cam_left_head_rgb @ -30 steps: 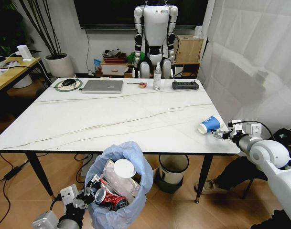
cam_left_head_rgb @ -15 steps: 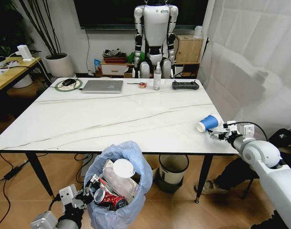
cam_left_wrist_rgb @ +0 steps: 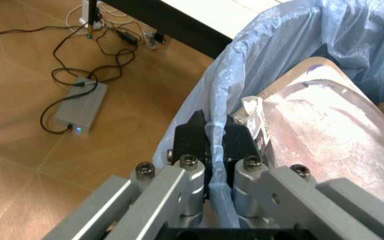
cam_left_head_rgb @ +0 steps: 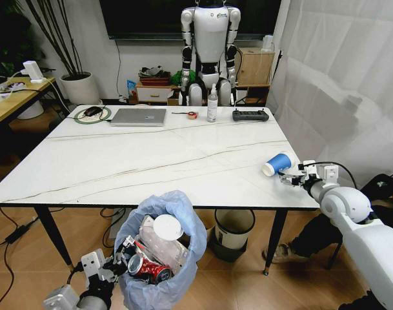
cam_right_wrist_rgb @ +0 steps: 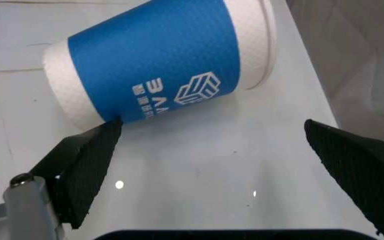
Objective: Pick up the trash bin and place the trash from the table into it.
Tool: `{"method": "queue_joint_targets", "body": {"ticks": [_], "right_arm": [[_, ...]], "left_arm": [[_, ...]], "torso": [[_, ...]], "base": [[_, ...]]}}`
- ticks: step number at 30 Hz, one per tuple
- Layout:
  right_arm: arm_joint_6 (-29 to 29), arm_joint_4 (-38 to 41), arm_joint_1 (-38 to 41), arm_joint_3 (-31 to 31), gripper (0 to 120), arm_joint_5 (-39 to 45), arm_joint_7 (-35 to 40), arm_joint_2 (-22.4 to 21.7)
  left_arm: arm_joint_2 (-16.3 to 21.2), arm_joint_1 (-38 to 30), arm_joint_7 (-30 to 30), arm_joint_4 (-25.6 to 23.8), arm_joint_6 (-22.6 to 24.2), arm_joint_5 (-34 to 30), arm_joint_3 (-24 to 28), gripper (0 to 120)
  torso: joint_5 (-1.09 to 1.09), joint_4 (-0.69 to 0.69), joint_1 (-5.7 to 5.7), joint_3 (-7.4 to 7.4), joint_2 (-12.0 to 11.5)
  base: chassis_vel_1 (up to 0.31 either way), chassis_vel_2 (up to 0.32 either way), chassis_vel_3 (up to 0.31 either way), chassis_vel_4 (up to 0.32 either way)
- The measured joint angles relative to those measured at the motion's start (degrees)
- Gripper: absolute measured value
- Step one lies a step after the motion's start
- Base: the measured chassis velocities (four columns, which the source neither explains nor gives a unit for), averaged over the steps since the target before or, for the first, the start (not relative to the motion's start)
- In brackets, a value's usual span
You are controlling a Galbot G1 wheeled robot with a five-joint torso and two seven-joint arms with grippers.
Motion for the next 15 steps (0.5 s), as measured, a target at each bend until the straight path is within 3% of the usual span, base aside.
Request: {"method": "queue_joint_targets", "body": {"ticks": [15], "right_arm": [[0.6,2.4,0.3,2.6,100,5.2,1.3,-0.4]], "left_arm": [[-0.3,0.2,0.0,-0.2,0.0,0.5,0.3,1]], "torso": [[0.01,0.0,0.0,0.0,0.0]], "base": [[0.0,0.0,0.0,0.0]]}}
